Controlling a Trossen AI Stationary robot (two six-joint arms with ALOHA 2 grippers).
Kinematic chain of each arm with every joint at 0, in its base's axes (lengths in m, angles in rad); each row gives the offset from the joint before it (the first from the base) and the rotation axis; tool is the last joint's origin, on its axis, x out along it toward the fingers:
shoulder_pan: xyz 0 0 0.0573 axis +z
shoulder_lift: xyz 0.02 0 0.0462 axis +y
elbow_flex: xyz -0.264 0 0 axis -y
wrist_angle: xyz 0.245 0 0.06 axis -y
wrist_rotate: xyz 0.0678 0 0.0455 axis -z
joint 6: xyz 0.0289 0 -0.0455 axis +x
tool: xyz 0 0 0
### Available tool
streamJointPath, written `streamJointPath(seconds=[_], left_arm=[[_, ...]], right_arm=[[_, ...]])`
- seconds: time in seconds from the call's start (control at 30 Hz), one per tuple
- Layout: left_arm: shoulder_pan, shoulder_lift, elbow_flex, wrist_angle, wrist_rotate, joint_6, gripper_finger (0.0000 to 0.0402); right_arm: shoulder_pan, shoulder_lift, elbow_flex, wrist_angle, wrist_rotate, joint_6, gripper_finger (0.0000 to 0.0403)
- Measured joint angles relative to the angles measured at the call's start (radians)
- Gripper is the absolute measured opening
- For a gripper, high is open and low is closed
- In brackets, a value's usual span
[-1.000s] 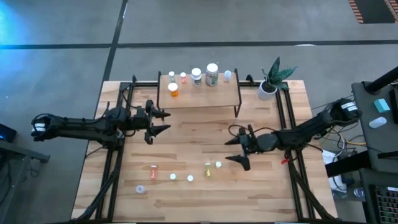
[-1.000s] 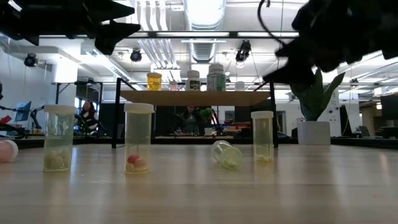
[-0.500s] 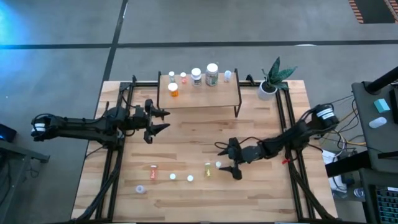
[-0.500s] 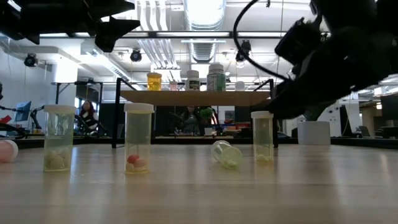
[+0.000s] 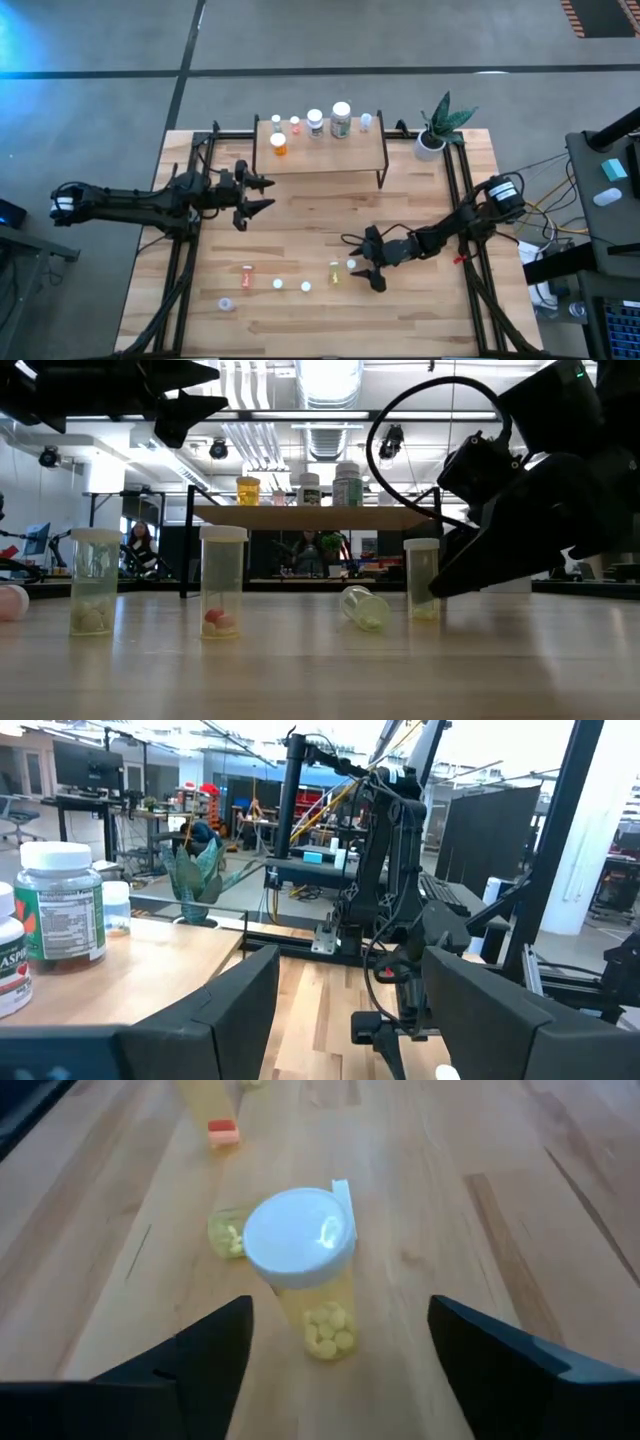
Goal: Pick and place medicine bottles onto shelf by color
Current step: Put the right yellow medicine bottle on the shelf
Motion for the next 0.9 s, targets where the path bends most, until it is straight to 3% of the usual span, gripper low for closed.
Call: streamJointPath(seconds=[0.33,0.9], left_arm=[[0.0,0.019,0.0,0.0,0.0,-0.002,0.0231],[0.0,0.019,0.0,0.0,0.0,-0.013,0.0231]], right_arm=[[-0.001,0.007,0.0,0.0,0.009,0.0,0.0192],[-0.003,0.005,0.002,0.0,0.019,0.004,0.0134]])
